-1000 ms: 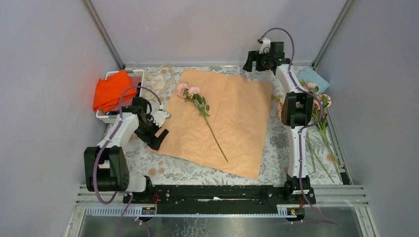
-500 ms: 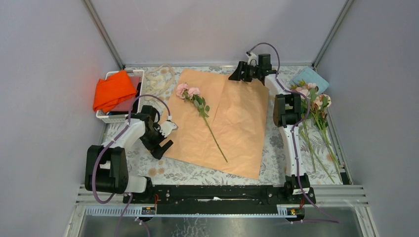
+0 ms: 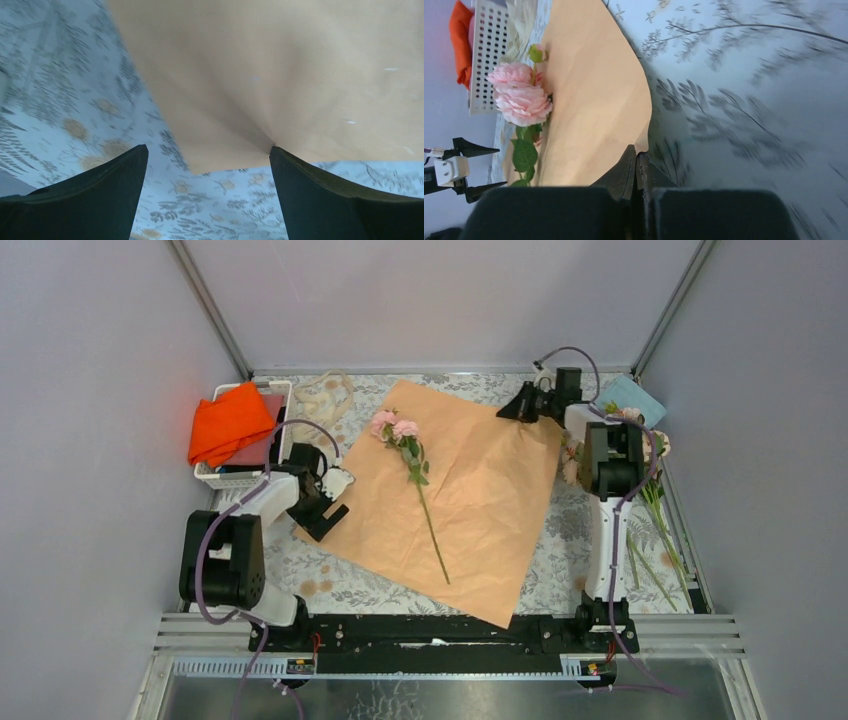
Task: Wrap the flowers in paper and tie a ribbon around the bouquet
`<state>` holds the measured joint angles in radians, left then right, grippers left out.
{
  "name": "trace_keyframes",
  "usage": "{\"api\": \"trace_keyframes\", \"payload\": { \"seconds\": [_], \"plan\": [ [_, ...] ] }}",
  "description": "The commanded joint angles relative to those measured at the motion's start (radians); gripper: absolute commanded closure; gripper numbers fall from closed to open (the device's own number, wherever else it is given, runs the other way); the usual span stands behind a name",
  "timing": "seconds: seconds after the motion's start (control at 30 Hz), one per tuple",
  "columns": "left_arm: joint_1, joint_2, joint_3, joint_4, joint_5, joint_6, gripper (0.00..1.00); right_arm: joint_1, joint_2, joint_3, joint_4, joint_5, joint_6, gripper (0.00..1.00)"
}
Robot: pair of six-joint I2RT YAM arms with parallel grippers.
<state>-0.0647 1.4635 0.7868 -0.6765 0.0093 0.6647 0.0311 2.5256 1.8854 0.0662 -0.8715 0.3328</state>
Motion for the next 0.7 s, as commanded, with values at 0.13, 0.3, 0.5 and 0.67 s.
{"api": "trace_keyframes", "payload": {
  "seconds": [0.13, 0.3, 0.5, 0.67],
  "plan": [
    [0.000, 0.141, 0.202, 0.164, 0.005, -0.095, 0.01, -0.081, -0.334, -0.298, 0.212, 0.185, 0.030, 1.00],
    [0.001, 0.198, 0.304, 0.165, 0.015, -0.117, 0.01, -0.081, -0.304, -0.244, 0.129, 0.203, 0.037, 0.94],
    [0.000, 0.173, 0.334, 0.129, 0.036, -0.117, 0.01, -0.074, -0.387, -0.175, -0.143, 0.526, -0.071, 0.52],
    [0.000, 0.128, 0.323, 0.103, 0.085, -0.116, 0.01, 0.074, -0.544, -0.268, -0.217, 0.923, -0.243, 0.40]
  ]
}}
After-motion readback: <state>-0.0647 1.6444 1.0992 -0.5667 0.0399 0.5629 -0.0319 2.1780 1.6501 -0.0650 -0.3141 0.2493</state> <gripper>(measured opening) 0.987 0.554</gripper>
